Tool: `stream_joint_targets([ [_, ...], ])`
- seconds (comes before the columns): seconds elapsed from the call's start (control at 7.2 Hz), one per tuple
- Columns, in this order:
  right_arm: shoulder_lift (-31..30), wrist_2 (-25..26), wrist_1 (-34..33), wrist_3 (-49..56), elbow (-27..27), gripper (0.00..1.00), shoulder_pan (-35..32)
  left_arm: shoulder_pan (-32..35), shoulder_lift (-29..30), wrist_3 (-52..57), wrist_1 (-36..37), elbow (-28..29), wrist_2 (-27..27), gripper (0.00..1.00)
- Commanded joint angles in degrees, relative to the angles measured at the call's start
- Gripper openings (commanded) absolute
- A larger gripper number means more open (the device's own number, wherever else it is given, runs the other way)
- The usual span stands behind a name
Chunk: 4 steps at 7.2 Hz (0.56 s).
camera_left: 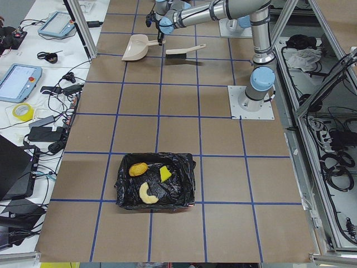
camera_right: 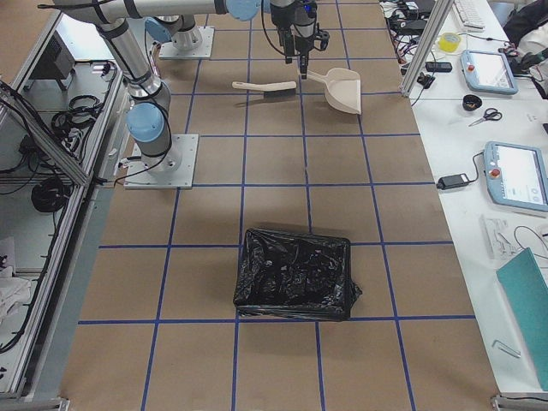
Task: Sweep and dump trash in nearest bin
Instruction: 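Lower the dustpan onto the table with the left gripper and release it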
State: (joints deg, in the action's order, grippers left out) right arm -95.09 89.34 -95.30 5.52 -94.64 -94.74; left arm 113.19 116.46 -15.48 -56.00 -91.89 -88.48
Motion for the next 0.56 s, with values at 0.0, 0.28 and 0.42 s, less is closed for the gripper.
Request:
stream_joint_targets([
  [0.0, -0.01, -0.22, 0.03, 0.01, -0.02, 1.0, -0.09, 0.19, -0.17, 0.71, 0.71, -2.76, -0.11, 0.0],
  [0.28, -0.01, -0.22, 0.03, 0.01, -0.02, 1.0, -0.27, 0.27, -1.23, 0.02, 0.89, -2.85, 0.15, 0.0],
  [0.42, -0.01, -0.22, 0.03, 0.01, -0.02, 1.0, -0.53, 0.27, -0.88, -0.25, 0.8, -2.94, 1.2, 0.0],
])
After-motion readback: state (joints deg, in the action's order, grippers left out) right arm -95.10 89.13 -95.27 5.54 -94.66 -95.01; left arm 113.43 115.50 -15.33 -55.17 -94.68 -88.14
